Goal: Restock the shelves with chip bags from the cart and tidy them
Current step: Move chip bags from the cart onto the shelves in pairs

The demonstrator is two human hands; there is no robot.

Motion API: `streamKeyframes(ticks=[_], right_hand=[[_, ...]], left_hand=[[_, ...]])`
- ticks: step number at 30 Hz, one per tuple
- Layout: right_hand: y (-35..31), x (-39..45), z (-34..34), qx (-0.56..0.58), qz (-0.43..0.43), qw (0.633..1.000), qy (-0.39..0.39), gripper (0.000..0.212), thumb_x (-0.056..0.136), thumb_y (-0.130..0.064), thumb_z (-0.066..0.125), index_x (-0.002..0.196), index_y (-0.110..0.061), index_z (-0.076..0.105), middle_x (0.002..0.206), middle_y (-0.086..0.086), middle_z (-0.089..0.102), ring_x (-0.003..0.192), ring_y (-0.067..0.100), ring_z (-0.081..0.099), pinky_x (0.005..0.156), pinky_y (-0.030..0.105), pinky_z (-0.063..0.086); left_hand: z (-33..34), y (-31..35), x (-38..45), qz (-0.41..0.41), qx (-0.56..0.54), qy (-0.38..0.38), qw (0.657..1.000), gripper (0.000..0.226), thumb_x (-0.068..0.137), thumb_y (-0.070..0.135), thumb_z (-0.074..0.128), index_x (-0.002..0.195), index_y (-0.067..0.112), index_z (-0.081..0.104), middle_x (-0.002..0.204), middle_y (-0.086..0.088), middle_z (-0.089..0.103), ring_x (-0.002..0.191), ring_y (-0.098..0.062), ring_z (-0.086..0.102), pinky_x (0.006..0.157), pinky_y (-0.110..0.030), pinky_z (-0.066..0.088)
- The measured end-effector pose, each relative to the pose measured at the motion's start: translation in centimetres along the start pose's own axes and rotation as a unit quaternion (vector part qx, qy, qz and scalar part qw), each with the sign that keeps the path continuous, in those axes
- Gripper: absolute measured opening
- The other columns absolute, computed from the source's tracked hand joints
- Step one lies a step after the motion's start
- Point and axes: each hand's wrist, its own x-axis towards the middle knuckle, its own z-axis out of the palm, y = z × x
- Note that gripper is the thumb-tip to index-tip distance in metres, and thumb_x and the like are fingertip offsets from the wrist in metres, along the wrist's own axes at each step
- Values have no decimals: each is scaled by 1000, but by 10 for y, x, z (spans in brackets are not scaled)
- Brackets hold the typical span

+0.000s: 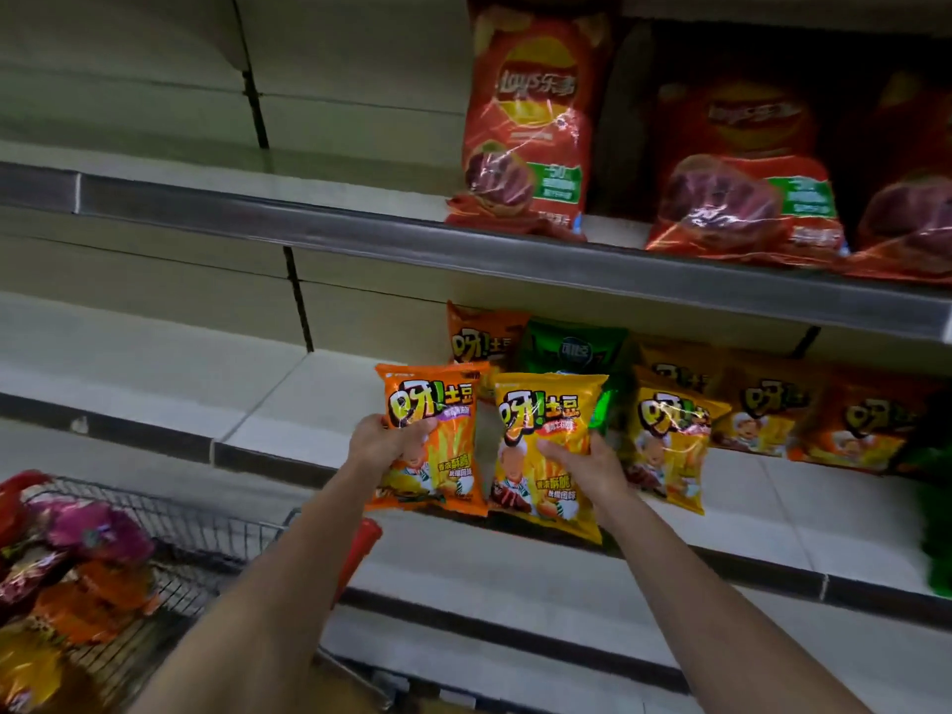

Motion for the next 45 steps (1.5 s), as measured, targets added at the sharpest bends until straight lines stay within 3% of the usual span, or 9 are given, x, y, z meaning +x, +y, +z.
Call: streamKeyframes(ticks=[6,18,22,25,31,34,39,43,45], right_hand=[[-2,29,8,5,31,999,27,24,82,-29,74,90,-35,52,101,-3,62,103,23,59,97,46,47],[-10,41,-12,2,20,998,56,49,87,-25,69,130,-14,48,115,0,59,95,14,54,81,27,41],[-10,41,-16,13,16,998,57,42,88,-24,68,124,-19,48,110,-2,58,102,15,55,79,24,43],[-1,40,-19,19,16,998,63,48,87,-27,69,128,-15,50,121,2,60,100,15,53,84,29,41],[11,36,-44,54,24,994,88,56,84,-27,73,132,-16,48,125,5,61,113,23,57,93,36,46],[18,33,-69,65,31,992,103,59,81,-27,75,132,-14,49,127,6,61,115,26,58,99,44,47],[32,23,-129,82,42,990,107,52,84,-19,73,129,-12,47,122,7,62,107,25,60,86,36,50],[44,22,-186,72,50,989,117,44,84,-18,73,122,-13,49,119,9,63,103,25,62,85,38,52],[48,24,-214,77,47,988,124,41,85,-17,72,119,-15,49,117,8,63,103,25,61,86,39,51]], left_hand=[[4,12,64,-8,31,25,999,57,69,39,84,110,6,63,106,-9,69,98,-30,67,92,-46,53],[49,19,115,35,174,-1,984,41,74,26,81,110,11,65,106,-9,70,102,-27,65,86,-33,49],[58,24,110,45,231,62,970,79,75,30,80,137,6,36,132,-17,47,124,-34,46,99,-44,42],[66,31,96,90,245,134,956,72,78,33,78,133,8,39,130,-18,41,122,-34,42,98,-46,40],[112,38,72,167,118,-6,979,22,89,5,61,110,7,54,92,0,56,97,-24,58,82,-30,45],[151,39,49,190,66,-22,979,21,86,-2,64,101,8,54,78,3,51,92,-26,57,70,-19,41],[219,36,11,167,35,-63,983,14,85,9,69,86,15,56,85,-2,59,92,-24,59,70,-22,43],[277,37,-23,120,56,-126,983,23,85,22,70,101,14,56,110,-9,60,105,-26,58,92,-37,47],[305,40,-44,115,85,-160,977,35,86,26,69,115,12,55,116,-7,58,105,-21,55,89,-31,44]])
